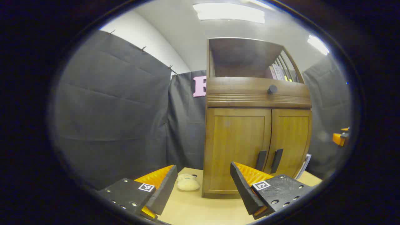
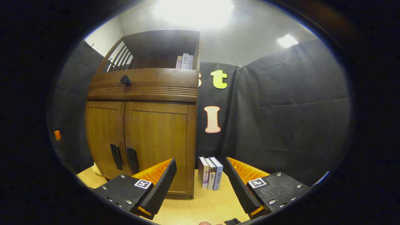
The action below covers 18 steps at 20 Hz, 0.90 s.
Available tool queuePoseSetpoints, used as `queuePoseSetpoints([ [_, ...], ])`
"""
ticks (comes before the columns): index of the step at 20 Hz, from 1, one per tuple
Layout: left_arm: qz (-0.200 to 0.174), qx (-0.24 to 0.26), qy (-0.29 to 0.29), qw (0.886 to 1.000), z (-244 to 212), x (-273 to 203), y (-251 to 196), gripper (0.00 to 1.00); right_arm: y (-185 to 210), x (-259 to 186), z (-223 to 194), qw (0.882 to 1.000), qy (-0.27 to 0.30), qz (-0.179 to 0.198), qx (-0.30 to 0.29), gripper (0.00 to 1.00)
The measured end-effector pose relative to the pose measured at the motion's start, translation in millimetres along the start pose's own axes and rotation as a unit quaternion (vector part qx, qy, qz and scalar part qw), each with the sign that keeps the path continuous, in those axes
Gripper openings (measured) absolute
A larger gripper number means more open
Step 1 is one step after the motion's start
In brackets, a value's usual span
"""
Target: Open the right door of the double-door shoe cabinet with the right hand, and open the left door with the left hand.
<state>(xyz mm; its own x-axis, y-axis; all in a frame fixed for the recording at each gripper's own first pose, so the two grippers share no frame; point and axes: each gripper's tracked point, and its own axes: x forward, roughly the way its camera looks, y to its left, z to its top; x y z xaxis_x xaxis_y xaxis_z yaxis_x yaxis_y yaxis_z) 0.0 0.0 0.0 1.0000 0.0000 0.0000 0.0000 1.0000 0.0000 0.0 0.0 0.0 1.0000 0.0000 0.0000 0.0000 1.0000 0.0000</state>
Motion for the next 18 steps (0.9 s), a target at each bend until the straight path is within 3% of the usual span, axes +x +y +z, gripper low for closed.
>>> queuePoseSetpoints([
  [2,-0.008,-0.014,0.001,1.000,-3,-6,-2,1.00,4,-2,-3,1.000,0.004,0.003,0.002,0.96],
  [9,-0.020,0.014,0.008,1.000,-8,-6,-3,1.00,15,-6,-4,1.000,0.006,0.014,-0.002,0.96],
  [18,-0.014,0.005,0.023,1.000,-24,-1,-2,1.00,37,-4,-4,0.999,0.017,0.041,0.000,0.96],
])
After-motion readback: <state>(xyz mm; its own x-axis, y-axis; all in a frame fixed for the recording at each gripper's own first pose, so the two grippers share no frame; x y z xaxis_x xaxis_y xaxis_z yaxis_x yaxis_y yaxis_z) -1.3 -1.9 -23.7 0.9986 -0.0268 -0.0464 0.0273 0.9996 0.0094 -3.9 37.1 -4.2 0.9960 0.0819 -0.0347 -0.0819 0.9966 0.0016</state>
